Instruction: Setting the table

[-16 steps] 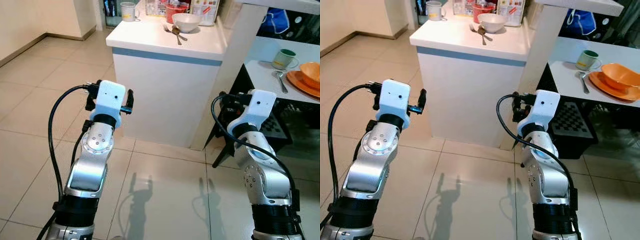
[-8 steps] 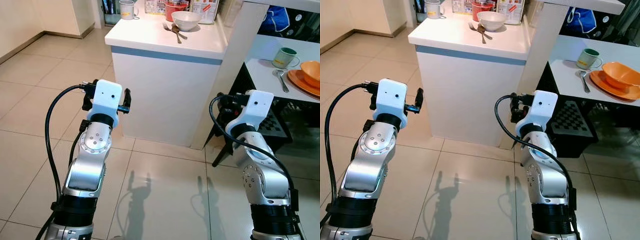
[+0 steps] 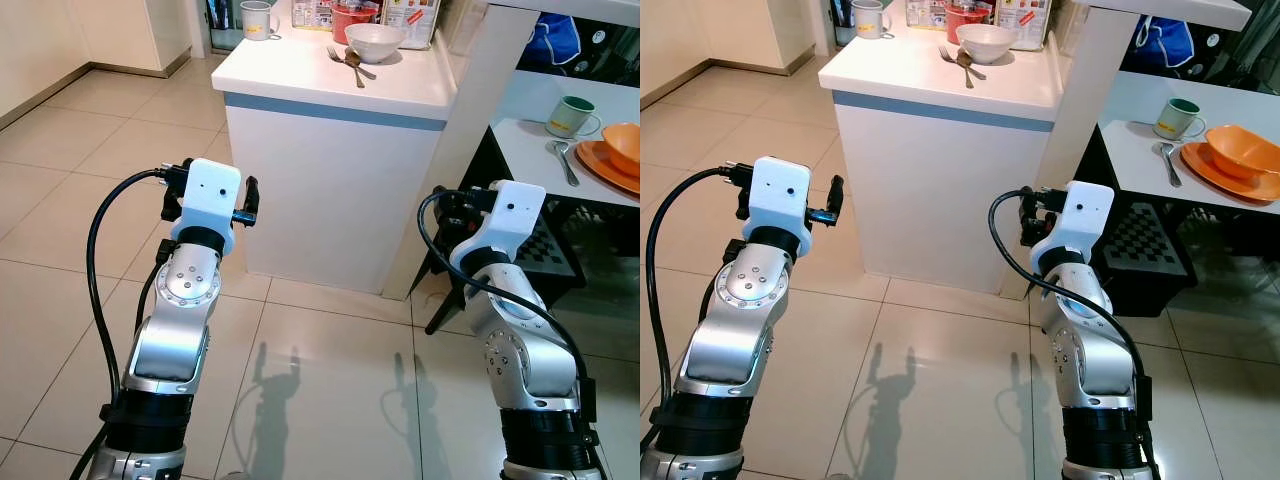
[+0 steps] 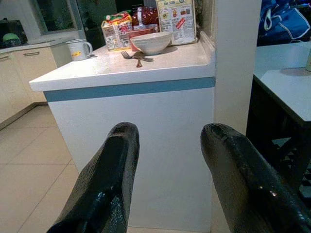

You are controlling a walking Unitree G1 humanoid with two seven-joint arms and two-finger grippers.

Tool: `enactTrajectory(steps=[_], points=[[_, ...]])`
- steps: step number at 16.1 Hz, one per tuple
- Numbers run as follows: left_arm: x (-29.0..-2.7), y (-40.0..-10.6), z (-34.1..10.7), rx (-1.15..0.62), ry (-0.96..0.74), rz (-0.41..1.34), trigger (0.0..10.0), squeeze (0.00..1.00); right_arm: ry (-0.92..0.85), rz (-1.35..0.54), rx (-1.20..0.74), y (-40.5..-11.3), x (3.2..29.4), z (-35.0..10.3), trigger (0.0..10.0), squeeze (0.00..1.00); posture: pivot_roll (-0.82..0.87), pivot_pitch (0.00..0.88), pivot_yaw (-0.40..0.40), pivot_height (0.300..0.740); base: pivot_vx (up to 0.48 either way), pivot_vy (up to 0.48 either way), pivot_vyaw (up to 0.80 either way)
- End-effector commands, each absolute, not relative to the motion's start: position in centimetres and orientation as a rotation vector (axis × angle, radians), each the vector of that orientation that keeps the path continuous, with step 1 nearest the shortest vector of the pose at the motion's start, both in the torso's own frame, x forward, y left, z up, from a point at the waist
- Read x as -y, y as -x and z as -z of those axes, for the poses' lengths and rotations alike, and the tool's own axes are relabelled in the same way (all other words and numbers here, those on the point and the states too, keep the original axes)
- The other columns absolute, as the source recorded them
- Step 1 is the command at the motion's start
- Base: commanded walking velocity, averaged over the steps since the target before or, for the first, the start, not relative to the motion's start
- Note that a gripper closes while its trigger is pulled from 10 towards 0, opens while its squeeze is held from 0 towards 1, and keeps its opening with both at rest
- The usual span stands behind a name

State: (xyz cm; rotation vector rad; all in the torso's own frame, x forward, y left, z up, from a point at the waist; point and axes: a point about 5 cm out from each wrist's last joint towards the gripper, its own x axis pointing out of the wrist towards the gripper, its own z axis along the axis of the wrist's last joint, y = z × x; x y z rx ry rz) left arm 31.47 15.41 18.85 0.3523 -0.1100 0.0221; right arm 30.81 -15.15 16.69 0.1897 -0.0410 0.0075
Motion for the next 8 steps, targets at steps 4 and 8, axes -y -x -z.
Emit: enactTrajectory(steps=[4,8], points=[[-15.4,-31.48,-18.99,0.114,-0.362,-0.025,10.0,0.0,-0.189,0.003,0.038,-30.69,15.42,-16.77,10.0,0.0,-0.01,0.0,-0.05,0.74,0.0,0.0,0.0],[-15.44,-31.52,-19.0,0.114,-0.364,-0.023,10.0,0.0,-0.192,0.005,0.038,-30.68,15.37,-16.74,10.0,0.0,-0.01,0.0,-0.046,0.74,0.0,0.0,0.0]])
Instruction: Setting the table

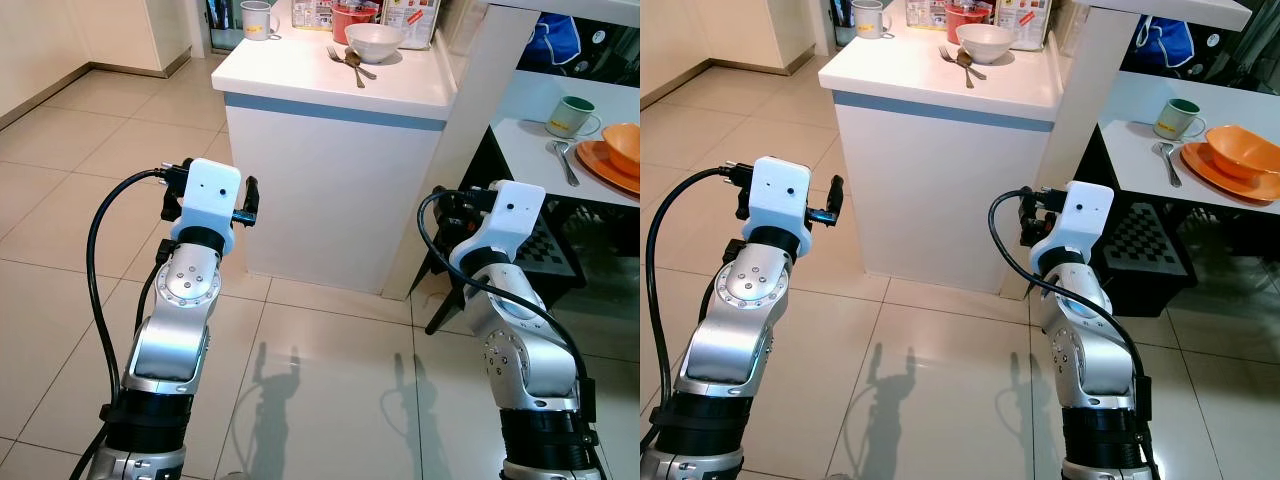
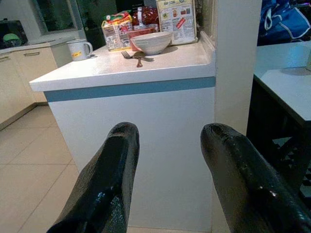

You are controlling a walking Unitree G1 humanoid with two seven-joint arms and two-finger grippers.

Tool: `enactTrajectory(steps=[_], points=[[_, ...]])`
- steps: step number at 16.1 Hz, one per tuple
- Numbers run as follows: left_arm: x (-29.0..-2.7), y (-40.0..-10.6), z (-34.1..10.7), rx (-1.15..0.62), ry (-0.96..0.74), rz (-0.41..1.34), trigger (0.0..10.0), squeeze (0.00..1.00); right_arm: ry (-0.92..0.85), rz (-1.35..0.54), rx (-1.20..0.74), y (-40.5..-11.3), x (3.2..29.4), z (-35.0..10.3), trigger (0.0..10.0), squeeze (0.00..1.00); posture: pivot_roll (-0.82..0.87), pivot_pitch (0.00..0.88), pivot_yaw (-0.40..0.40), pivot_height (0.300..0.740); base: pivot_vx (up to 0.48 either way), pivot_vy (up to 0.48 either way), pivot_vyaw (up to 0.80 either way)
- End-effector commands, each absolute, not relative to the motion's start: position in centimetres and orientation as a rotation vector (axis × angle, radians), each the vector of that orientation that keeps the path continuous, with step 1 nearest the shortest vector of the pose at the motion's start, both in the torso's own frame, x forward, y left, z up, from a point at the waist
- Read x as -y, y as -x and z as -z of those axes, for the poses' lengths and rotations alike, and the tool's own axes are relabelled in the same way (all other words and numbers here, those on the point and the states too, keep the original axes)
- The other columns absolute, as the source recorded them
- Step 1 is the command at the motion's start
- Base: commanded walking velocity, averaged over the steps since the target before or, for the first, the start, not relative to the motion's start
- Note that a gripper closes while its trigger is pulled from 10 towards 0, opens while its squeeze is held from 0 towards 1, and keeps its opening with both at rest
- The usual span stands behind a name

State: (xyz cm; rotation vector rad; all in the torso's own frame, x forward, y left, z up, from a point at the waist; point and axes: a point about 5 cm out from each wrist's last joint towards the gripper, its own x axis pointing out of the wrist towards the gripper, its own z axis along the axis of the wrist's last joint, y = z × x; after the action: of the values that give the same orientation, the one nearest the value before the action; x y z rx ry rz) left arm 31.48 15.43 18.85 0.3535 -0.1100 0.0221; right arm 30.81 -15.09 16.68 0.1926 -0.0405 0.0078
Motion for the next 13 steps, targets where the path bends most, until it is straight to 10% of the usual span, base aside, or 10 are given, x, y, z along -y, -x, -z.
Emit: enactTrajectory(steps=[1,13], points=[[-15.45,-31.54,-19.0,0.114,-0.365,-0.021,10.0,0.0,-0.193,0.005,0.039,-30.69,15.35,-16.72,10.0,0.0,-0.01,0.0,-0.046,0.74,0.0,0.0,0.0],[-15.43,-31.6,-19.02,0.113,-0.37,-0.018,10.0,0.0,-0.199,0.009,0.036,-30.71,15.37,-16.64,10.0,0.0,0.0,0.0,-0.045,0.74,0.0,0.0,0.0]])
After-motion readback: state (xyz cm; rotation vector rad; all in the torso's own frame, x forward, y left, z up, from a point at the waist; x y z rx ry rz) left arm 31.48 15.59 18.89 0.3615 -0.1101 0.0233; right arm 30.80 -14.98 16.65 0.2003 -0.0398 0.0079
